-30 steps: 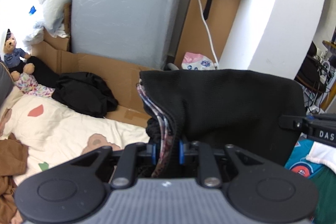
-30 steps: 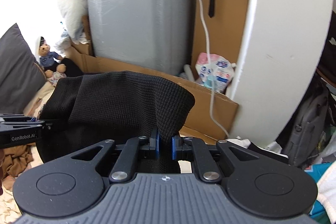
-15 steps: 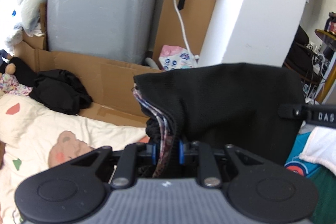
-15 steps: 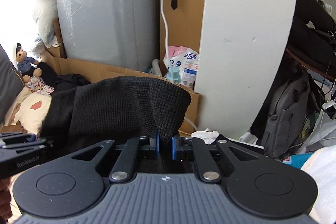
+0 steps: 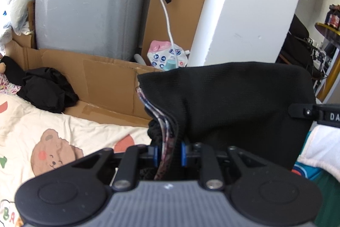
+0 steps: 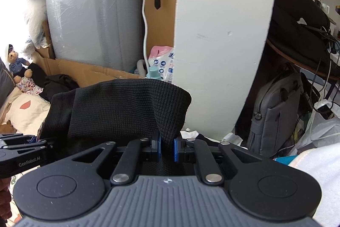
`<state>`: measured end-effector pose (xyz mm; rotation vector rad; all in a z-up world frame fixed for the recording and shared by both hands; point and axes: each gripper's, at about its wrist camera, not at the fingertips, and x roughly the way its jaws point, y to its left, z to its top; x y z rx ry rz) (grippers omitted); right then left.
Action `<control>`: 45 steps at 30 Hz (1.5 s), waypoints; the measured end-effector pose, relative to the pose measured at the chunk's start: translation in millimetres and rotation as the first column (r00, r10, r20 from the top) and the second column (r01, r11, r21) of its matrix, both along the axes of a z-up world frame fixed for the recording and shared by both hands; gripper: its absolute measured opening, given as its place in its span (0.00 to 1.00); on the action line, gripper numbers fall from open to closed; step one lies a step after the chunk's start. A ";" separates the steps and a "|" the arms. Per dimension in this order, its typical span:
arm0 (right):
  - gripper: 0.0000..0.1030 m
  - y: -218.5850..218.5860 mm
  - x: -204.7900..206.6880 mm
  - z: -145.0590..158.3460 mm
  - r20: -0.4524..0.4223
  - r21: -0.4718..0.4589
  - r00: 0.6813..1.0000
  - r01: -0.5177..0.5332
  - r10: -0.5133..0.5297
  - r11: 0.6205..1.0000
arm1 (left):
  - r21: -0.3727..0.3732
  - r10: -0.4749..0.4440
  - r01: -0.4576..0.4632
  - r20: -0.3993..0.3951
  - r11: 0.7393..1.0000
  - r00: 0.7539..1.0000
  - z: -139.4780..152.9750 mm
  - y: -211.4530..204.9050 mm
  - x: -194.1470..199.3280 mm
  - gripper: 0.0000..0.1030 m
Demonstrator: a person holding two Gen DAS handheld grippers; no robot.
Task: Fold clothes
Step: 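Carry the folded trousers with both tools toward the washing machine, then carry the held black trousers with both tools past the white pillar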
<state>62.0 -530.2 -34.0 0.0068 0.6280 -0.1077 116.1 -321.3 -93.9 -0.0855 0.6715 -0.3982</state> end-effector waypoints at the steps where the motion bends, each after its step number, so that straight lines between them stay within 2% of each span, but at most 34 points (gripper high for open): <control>1: 0.11 -3.2 -0.9 -0.8 0.002 0.003 1.000 0.005 -0.005 1.000 | 0.002 -0.002 0.002 0.002 1.000 1.000 0.2 -4.7 -3.5 0.20; 6: 0.11 -21.7 -11.5 -3.6 0.015 -0.015 0.999 0.045 -0.045 0.999 | -0.003 -0.019 0.019 -0.001 1.000 1.000 -0.5 -21.6 -11.8 0.20; 15: 0.11 -43.9 -29.2 -5.1 0.047 -0.045 0.998 0.047 -0.044 0.998 | -0.010 -0.047 0.048 0.007 0.999 0.999 2.0 -40.5 -26.7 0.20; 25: 0.11 -62.4 -36.0 -5.0 0.062 -0.031 0.997 0.044 -0.042 0.999 | -0.013 -0.035 0.035 0.010 0.999 0.999 -0.6 -59.7 -37.2 0.20; 30: 0.11 -71.9 -39.5 -4.6 0.067 0.005 0.997 0.029 -0.029 1.000 | 0.011 -0.017 0.016 0.019 1.000 1.000 2.5 -65.1 -44.2 0.20; 35: 0.11 -84.1 -42.4 -0.9 0.076 0.048 0.995 0.063 -0.066 0.997 | 0.007 -0.019 0.019 0.023 1.000 1.000 11.2 -73.5 -51.5 0.20; 40: 0.11 -95.9 -46.8 -2.3 0.074 0.055 0.993 0.087 -0.091 0.995 | 0.004 -0.050 0.050 0.022 0.999 0.999 11.8 -80.4 -53.1 0.20; 45: 0.11 -94.2 -46.7 -3.8 0.075 0.018 0.993 0.092 -0.093 0.996 | -0.015 -0.054 0.054 0.002 0.998 0.999 4.2 -87.2 -47.4 0.20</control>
